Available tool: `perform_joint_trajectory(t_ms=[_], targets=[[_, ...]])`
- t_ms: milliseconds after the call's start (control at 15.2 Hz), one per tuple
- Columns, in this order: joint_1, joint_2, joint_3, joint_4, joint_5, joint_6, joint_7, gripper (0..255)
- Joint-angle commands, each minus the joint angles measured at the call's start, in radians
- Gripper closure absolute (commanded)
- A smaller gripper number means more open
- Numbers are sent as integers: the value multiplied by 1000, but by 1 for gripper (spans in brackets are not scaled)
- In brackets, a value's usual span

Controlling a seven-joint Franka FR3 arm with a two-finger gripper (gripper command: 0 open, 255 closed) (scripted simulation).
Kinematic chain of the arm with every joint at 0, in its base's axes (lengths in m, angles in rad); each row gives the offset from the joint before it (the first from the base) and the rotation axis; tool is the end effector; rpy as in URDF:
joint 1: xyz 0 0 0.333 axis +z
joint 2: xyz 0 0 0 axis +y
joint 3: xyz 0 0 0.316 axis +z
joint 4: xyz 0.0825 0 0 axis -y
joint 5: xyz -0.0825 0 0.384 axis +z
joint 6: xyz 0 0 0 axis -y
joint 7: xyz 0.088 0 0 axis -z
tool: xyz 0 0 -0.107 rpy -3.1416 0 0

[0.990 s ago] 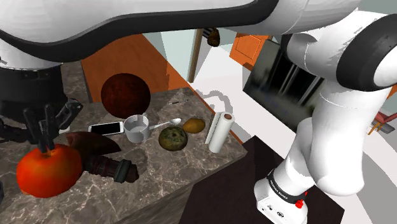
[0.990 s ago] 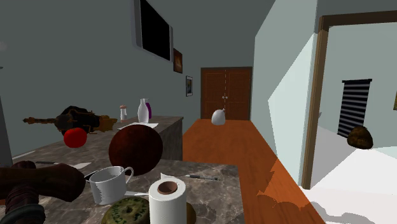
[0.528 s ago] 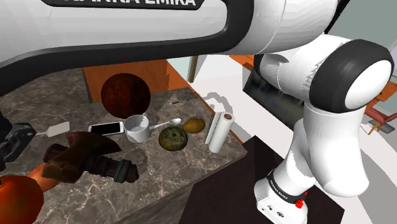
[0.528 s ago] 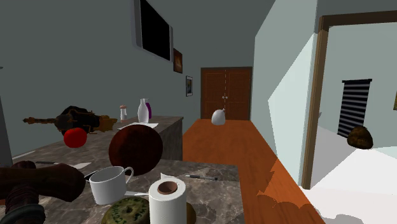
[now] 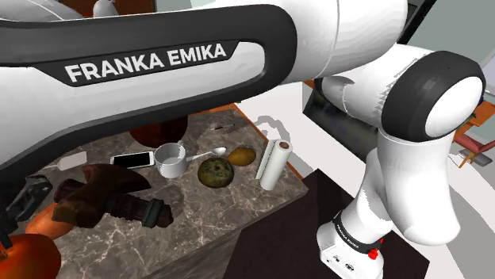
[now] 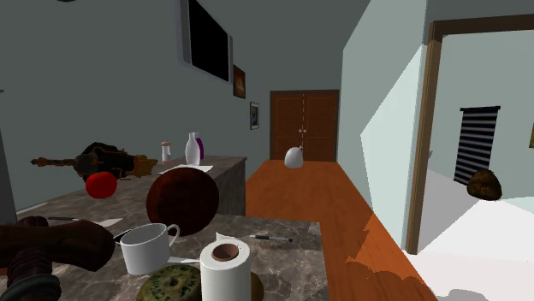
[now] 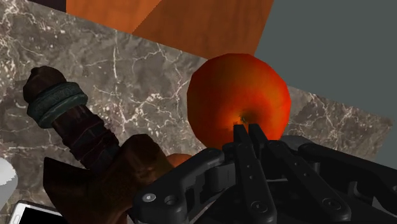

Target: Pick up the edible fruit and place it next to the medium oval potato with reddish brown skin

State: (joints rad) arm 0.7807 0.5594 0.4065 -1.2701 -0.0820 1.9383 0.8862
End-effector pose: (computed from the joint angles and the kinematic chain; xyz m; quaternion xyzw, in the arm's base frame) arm 0.3396 0.6409 0.4650 -0.9871 -0.1254 0.0166 0.0977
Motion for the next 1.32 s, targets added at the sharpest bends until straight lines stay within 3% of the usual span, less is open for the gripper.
perform_joint_trajectory(t_ms=[0, 1254], targets=[[-3, -1, 0, -26, 0, 25, -2, 255], [-8, 60, -17, -189, -19, 246, -7, 255]])
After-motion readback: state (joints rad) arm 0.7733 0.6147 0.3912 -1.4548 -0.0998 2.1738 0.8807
